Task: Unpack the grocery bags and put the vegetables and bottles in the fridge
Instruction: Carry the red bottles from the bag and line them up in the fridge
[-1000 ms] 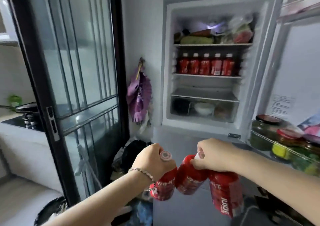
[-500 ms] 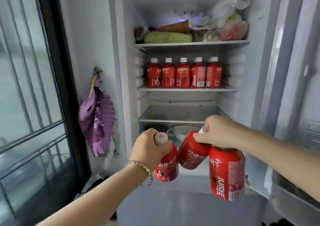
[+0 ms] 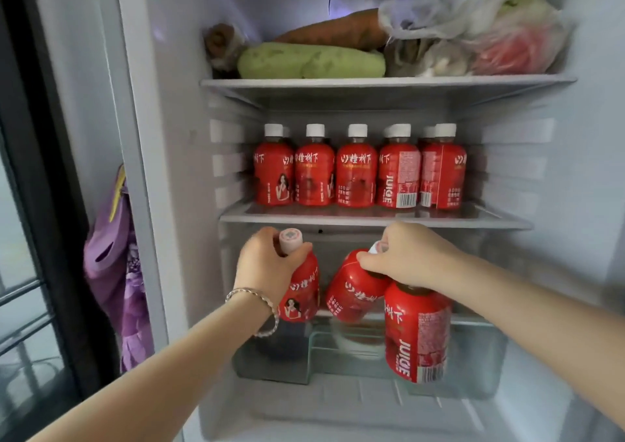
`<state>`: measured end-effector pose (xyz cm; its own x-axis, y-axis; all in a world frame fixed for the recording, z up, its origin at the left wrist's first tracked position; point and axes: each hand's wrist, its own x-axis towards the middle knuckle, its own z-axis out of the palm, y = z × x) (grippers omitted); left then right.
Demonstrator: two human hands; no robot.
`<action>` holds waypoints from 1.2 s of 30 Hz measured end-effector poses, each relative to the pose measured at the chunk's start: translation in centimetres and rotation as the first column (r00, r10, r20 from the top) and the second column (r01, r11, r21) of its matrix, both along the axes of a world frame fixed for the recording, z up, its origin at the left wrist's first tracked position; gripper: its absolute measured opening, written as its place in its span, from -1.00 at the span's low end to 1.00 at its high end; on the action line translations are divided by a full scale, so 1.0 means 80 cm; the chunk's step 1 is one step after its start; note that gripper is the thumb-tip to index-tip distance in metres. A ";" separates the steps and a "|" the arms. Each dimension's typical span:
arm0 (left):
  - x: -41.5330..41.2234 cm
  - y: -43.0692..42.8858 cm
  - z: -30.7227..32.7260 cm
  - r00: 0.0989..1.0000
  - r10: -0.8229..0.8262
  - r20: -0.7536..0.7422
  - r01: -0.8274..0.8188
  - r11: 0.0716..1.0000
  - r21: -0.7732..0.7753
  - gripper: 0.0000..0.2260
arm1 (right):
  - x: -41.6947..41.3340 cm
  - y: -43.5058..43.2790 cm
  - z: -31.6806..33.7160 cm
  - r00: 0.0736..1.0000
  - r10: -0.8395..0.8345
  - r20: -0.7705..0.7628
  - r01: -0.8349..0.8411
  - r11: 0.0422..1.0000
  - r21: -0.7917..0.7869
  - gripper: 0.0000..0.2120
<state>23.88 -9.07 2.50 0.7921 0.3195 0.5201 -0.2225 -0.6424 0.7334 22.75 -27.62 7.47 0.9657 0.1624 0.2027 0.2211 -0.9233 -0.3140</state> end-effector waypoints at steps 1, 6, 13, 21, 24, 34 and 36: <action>0.008 0.002 0.001 1.000 -0.010 -0.008 0.010 1.000 -0.004 -0.74 | 0.004 0.003 0.000 1.000 -0.003 0.003 0.003 1.000 0.003 -0.61; 0.029 0.006 -0.005 0.997 0.059 -0.051 -0.046 0.973 0.227 -0.67 | 0.017 0.018 0.000 1.000 -0.006 0.023 0.006 1.000 0.007 -0.57; 0.028 -0.005 -0.011 0.991 -0.118 -0.067 0.116 0.993 -0.033 -0.78 | 0.022 0.030 -0.001 1.000 -0.029 0.007 0.029 0.999 0.029 -0.59; 0.027 -0.006 -0.007 0.996 0.005 -0.086 0.012 0.980 0.197 -0.65 | 0.013 0.039 -0.009 1.000 -0.003 0.006 0.003 0.999 -0.047 -0.67; 0.029 -0.006 -0.026 0.990 -0.137 -0.010 0.137 0.990 -0.025 -0.53 | 0.008 0.043 -0.008 1.000 0.007 -0.003 -0.007 0.997 -0.077 -0.69; 0.029 0.005 -0.069 0.963 -0.269 0.022 0.270 0.957 -0.109 -0.30 | 0.006 0.037 -0.001 0.999 -0.019 -0.032 0.016 0.996 -0.088 -0.65; 0.031 0.004 -0.072 0.965 -0.261 0.040 0.264 0.958 -0.112 -0.31 | 0.008 0.035 -0.002 0.999 -0.022 -0.031 0.019 0.996 -0.088 -0.65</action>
